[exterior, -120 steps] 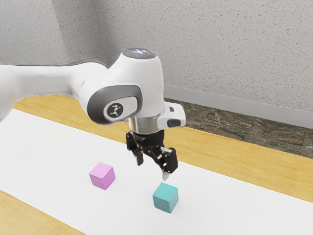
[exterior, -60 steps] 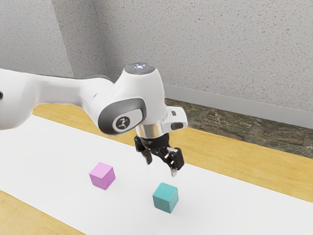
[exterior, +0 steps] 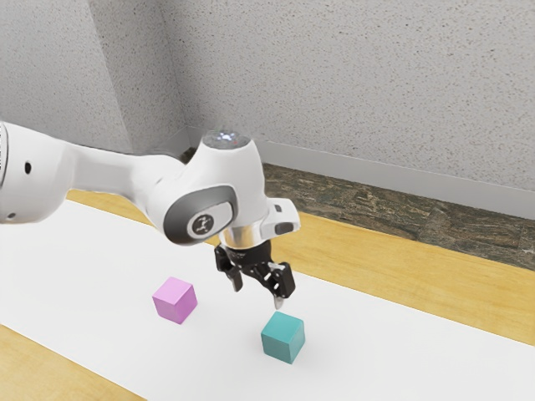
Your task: Pick up the blue block with one arm, and put the blue block on the pink block with one arm
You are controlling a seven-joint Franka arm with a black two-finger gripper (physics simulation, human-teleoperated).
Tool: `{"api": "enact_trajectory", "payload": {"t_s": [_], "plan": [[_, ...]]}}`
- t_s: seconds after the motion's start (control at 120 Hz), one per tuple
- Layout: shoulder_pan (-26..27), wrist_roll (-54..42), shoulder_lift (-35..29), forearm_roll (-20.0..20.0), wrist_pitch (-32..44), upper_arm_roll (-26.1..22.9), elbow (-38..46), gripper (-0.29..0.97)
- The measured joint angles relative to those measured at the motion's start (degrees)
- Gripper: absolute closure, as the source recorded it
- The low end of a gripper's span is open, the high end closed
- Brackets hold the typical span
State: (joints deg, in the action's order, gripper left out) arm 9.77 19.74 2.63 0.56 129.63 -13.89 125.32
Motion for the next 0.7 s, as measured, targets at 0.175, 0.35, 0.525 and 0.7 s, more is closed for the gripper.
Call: {"api": "enact_trajectory", "payload": {"t_s": [0.175, 0.35, 0.525, 0.7], "plan": [[1.48, -0.28, 0.64, 0.04, 2.29, -0.46, 0.97, 0.00], [3.35, -0.48, 1.12, 0.39, 3.99, -0.74, 2.12, 0.00], [2.62, -0.55, 2.36, 1.07, 5.01, -0.62, 2.30, 0.00], [2.67, -0.59, 3.56, 1.24, 5.65, -0.61, 2.18, 0.00]]}}
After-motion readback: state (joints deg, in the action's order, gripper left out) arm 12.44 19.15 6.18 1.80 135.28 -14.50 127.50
